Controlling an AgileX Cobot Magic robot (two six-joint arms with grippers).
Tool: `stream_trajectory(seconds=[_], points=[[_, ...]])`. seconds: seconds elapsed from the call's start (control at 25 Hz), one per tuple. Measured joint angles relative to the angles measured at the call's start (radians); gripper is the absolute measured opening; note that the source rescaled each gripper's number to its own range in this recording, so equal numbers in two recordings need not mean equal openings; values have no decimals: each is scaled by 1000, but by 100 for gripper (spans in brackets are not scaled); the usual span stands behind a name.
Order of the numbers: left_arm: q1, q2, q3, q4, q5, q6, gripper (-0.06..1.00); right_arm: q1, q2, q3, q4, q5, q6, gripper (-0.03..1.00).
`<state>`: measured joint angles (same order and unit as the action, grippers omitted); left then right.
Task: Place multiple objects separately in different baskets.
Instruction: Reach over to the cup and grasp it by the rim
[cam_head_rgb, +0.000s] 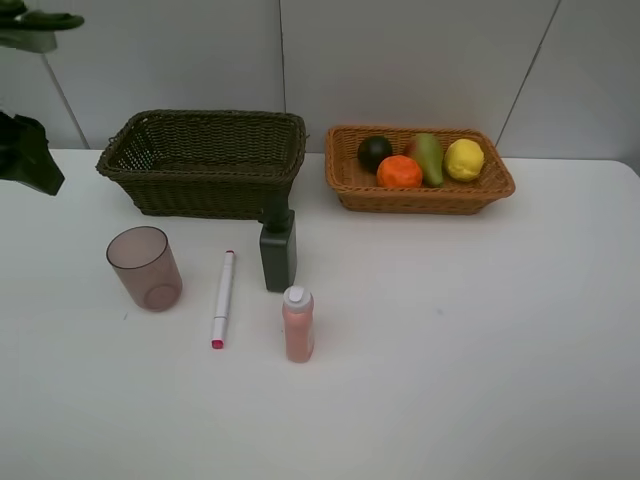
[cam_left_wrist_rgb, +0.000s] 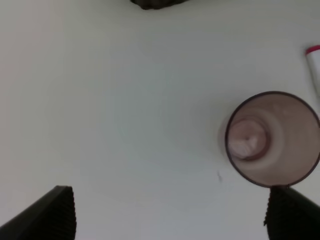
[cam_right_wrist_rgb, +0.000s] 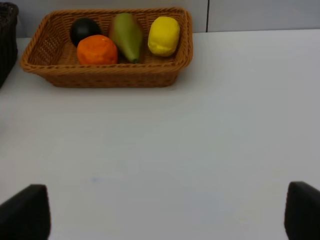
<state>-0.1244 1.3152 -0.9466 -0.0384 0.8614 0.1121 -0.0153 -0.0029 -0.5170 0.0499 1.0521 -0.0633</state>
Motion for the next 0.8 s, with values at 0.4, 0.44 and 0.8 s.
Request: stream_trajectory(seconds=[0.4,0.44,0.8], points=[[-121,180,0,3,-78,3,100,0,0,0,0,0,0,98],[-129,194,0,3,-84,3,100,0,0,0,0,0,0,98],[-137,325,-1,3,-110,3,100,0,0,0,-1,0,0,98]])
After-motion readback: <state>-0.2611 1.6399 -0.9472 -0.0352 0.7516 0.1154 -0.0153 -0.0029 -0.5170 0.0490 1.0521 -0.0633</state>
